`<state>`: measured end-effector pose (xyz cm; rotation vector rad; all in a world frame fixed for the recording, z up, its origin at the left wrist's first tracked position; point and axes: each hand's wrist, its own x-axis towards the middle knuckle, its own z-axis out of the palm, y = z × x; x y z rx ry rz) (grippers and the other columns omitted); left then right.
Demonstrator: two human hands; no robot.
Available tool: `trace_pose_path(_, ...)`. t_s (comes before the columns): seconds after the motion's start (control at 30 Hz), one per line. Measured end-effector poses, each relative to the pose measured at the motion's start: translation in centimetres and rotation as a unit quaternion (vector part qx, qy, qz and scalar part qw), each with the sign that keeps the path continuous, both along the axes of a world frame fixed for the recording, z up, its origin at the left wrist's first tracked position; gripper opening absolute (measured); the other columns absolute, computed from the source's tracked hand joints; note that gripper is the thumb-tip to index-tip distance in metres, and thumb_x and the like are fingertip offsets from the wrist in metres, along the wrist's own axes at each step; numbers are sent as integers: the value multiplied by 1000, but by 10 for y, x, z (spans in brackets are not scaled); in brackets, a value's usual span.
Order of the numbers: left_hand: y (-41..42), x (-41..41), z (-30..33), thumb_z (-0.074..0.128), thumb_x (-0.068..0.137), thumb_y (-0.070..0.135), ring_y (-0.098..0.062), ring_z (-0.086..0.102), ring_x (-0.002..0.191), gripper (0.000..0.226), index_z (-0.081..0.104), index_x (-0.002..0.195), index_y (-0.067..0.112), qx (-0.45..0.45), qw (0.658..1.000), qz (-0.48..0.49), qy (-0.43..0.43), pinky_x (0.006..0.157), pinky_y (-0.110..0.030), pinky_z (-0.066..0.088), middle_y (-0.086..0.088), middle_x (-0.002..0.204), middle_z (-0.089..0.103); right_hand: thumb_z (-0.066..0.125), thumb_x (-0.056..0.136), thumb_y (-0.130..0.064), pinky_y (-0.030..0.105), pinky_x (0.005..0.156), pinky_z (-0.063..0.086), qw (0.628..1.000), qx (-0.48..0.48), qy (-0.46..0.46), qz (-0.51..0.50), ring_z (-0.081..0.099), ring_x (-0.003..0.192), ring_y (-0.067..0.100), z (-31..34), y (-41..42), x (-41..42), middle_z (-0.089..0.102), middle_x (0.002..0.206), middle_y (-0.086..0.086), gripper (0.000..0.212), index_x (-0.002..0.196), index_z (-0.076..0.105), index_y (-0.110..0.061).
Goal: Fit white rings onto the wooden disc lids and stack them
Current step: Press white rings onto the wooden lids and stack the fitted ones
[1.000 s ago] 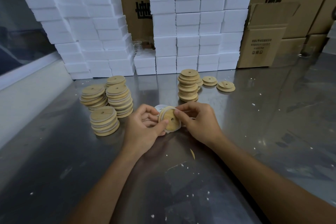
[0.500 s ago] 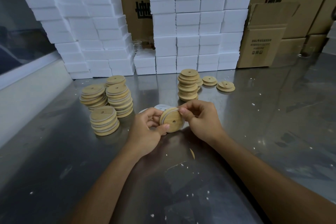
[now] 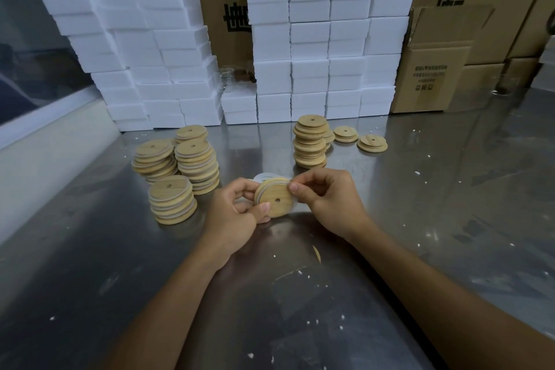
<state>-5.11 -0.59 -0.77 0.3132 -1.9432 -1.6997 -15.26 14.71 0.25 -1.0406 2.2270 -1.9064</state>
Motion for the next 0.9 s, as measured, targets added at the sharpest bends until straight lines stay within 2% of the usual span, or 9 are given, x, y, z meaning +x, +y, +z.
trace_pose_path(0.1,0,-1,0,66,82,-14,-20,73,72,23,63,86,8,11,1000,9,4,63,-28,60,-1,79,64,71,90,-11,36,69,63,1000,19,12,7,71,82,23,0,-1,1,73,87,8,7,93,74,-5)
trace_pose_path(0.2,0,-1,-1,68,82,-11,-21,74,73,22,59,84,9,-15,1000,6,-4,64,-30,60,6,75,70,68,92,-9,28,68,61,999,33,33,-3,70,81,17,-1,-1,1,72,86,3,7,93,73,-4)
trace_pose_path(0.3,4,-3,-1,73,78,-7,-17,72,67,28,58,81,17,-70,997,17,-9,64,-35,61,8,73,71,66,92,-5,22,69,55,992,33,114,-30,66,78,9,0,-1,4,69,81,-5,5,92,71,-6)
trace_pose_path(0.4,10,-3,0,80,73,11,-11,69,69,26,63,81,28,-165,986,34,16,63,-28,57,7,77,70,62,93,-4,33,72,54,965,52,254,-28,63,82,14,1,-1,11,69,90,2,7,96,67,-5)
trace_pose_path(0.5,11,-1,1,79,71,27,-14,67,71,17,64,79,30,-209,977,40,29,65,-32,57,7,75,68,56,94,-6,37,72,51,944,73,322,-16,59,88,19,2,-4,16,64,98,6,10,100,63,-4)
trace_pose_path(0.63,6,-2,1,83,72,15,-13,67,68,27,61,72,32,-187,981,56,18,65,-34,58,3,74,68,59,93,-2,32,71,50,948,60,311,-28,57,85,16,2,-8,17,63,96,7,5,95,64,-1)
trace_pose_path(0.73,5,-3,-1,77,66,24,-17,67,70,18,61,73,27,-174,983,49,2,64,-35,57,-2,75,68,64,89,3,20,72,49,961,38,271,-43,58,81,8,0,-9,15,68,89,6,5,90,68,0)
trace_pose_path(0.83,5,-4,-3,75,67,25,-16,67,70,16,62,76,22,-171,984,43,-4,62,-28,55,-2,75,68,67,88,3,15,72,50,972,24,230,-44,60,82,8,0,-8,12,70,85,3,5,88,71,-1)
trace_pose_path(0.9,3,-4,-4,78,70,18,-14,68,70,17,63,77,22,-171,984,40,-1,62,-25,54,-2,76,69,67,88,0,13,73,50,977,23,211,-31,62,83,6,0,-8,12,69,85,-2,4,90,71,-2)
